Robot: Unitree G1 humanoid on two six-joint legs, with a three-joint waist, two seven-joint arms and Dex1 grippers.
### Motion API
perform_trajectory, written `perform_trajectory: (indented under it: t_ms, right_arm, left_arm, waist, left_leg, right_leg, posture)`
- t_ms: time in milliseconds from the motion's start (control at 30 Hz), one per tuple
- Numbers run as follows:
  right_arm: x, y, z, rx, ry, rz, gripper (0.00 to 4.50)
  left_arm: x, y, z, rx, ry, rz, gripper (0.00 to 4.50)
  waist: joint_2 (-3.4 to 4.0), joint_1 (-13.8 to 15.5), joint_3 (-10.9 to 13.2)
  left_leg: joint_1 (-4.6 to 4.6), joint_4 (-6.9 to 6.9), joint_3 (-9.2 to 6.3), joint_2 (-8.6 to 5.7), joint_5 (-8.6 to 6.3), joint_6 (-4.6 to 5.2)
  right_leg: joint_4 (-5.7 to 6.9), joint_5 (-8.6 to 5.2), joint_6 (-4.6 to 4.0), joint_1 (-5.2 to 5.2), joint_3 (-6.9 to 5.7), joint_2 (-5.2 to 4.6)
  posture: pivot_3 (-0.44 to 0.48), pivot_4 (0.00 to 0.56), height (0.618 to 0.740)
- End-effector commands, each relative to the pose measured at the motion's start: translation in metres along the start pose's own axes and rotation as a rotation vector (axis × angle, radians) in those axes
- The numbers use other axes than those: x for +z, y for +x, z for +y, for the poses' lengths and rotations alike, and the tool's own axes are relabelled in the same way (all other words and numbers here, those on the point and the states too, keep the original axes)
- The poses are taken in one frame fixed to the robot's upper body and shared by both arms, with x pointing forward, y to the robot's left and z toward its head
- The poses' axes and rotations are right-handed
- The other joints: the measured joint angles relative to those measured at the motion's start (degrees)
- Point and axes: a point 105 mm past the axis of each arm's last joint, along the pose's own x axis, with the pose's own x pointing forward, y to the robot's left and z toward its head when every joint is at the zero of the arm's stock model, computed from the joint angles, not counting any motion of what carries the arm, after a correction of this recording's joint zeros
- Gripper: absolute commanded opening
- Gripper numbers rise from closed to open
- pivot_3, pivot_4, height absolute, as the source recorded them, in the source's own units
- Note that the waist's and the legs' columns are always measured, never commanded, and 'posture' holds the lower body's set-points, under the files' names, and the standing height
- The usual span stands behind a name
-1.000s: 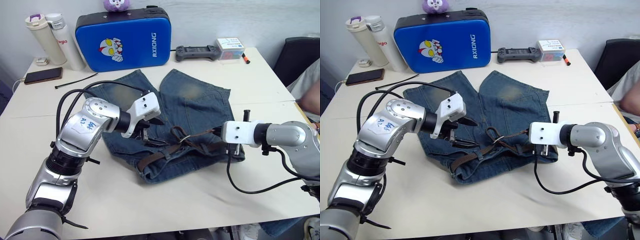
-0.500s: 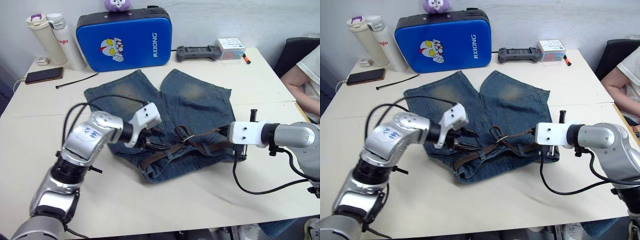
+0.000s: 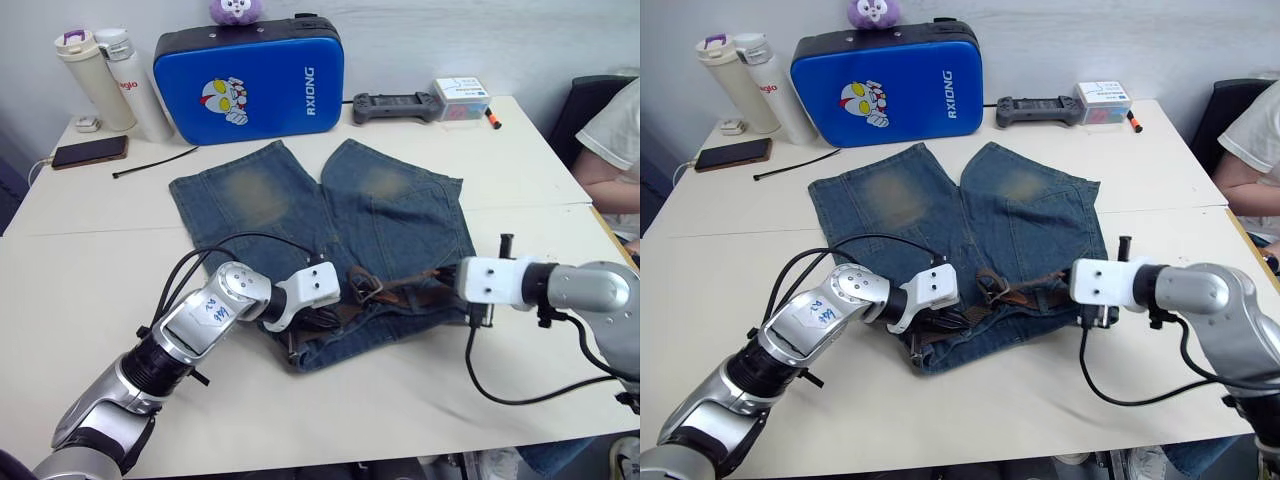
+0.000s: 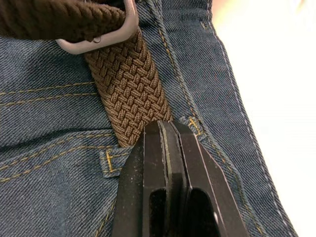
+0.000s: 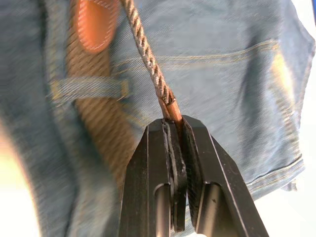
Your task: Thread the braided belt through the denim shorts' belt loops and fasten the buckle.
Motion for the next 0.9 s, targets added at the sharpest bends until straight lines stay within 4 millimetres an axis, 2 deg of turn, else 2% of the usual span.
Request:
perform_trajectory:
  t_ms: [33, 133, 233, 467, 633, 767, 900]
  right_arm:
    - [-0.021, -0.032, -0.018, -0.118, -0.091, 0.104, 0.0]
    - [-0.037, -0.043, -0.019, -0.147, -0.118, 0.155, 0.0]
    - [-0.051, -0.048, -0.018, -0.164, -0.149, 0.193, 0.0]
    - [-0.087, -0.052, -0.015, -0.187, -0.235, 0.283, 0.0]
    - [-0.094, -0.044, -0.012, -0.188, -0.271, 0.277, 0.0]
    - [-0.101, -0.034, 0.001, -0.169, -0.284, 0.271, 0.0]
    - [-0.102, -0.032, 0.007, -0.137, -0.286, 0.257, 0.0]
  left_arm:
    - [-0.025, 0.006, -0.004, -0.02, -0.062, 0.078, 0.08]
    - [-0.027, 0.007, -0.007, -0.035, -0.066, 0.078, 0.08]
    - [-0.028, 0.008, -0.009, -0.046, -0.07, 0.081, 0.08]
    - [-0.041, -0.001, -0.019, -0.084, -0.073, 0.133, 0.08]
    - [-0.048, -0.005, -0.025, -0.097, -0.078, 0.154, 0.08]
    - [-0.056, -0.01, -0.031, -0.112, -0.087, 0.189, 0.08]
    - [-0.066, -0.018, -0.038, -0.133, -0.092, 0.226, 0.08]
  waist:
    - [0.0, 0.02, 0.0]
    - [0.04, -0.06, -0.02]
    - [0.03, -0.27, -0.02]
    - [0.04, -0.21, -0.02]
    - [0.06, -0.18, -0.04]
    - [0.08, -0.27, -0.05]
    - [0.17, -0.32, -0.1]
  left_leg:
    - [0.03, 0.0, 0.02, 0.0, 0.0, 0.01]
    - [0.25, -0.05, 0.07, 0.01, 0.0, 0.01]
    - [1.15, -0.66, 0.11, 0.06, -0.02, 0.03]
    - [1.22, -0.84, 0.13, 0.07, -0.02, 0.03]
    - [1.24, -0.85, 0.13, 0.07, -0.02, 0.02]
    - [1.25, -0.87, 0.14, 0.1, -0.02, 0.02]
    - [1.36, -0.95, 0.24, 0.11, -0.02, 0.02]
  right_leg:
    - [-0.01, 0.0, 0.0, 0.03, 0.02, 0.0]
    - [0.0, 0.0, 0.0, 0.2, 0.07, 0.03]
    - [-0.37, -0.01, 0.0, 1.06, 0.11, 0.07]
    - [-0.54, -0.01, 0.0, 1.09, 0.14, 0.08]
    - [-0.54, -0.01, 0.0, 1.1, 0.15, 0.08]
    - [-0.55, -0.01, 0.0, 1.09, 0.17, 0.12]
    - [-0.55, -0.01, -0.01, 1.12, 0.28, 0.15]
  posture:
    - [0.0, 0.15, 0.74]
    - [0.0, 0.15, 0.74]
    - [0.0, 0.15, 0.74]
    - [0.0, 0.15, 0.74]
    - [0.0, 0.15, 0.74]
    - [0.0, 0.15, 0.74]
    - [0.0, 0.15, 0.74]
